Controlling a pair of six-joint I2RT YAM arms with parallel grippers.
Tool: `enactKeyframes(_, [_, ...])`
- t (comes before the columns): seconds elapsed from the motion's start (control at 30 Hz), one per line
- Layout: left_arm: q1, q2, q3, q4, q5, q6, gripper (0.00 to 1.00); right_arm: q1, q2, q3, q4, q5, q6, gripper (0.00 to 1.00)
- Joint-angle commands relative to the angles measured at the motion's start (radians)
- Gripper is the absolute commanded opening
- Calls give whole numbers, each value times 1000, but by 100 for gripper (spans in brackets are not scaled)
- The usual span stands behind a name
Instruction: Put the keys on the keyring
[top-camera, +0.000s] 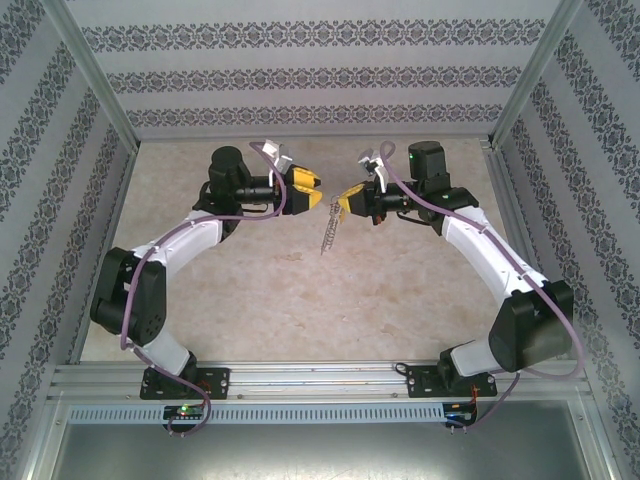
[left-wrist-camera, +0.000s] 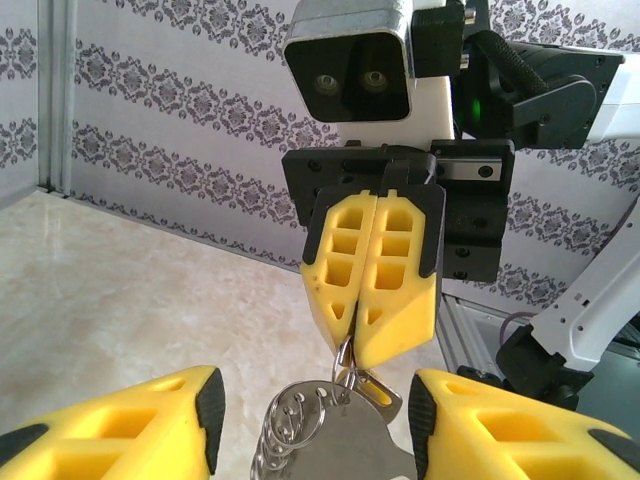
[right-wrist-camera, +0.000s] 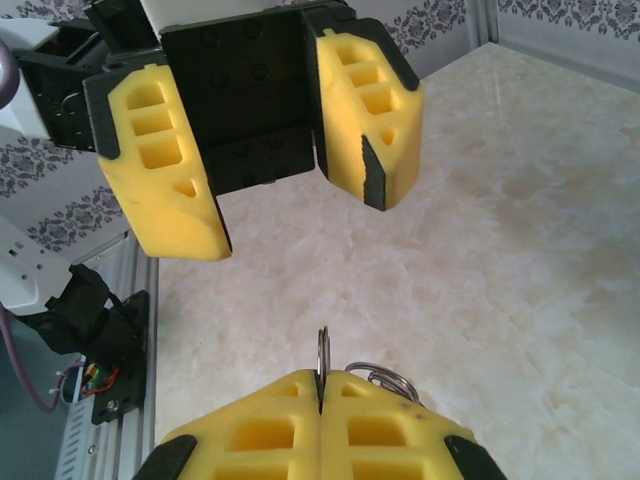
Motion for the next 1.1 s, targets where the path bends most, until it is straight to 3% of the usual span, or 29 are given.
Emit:
enactKeyframes(0.0, [2,13,39,-41,52,9,51,12,13,39,18,-66,-15,0])
enactKeyframes(0.7, [-38,54,69,-48,101,-8,45,48,49,91,17,-59,-11,0])
enactKeyframes(1.07, [-46,75,74,26,111,-60,24,48,62,92,11,-50,-18,0])
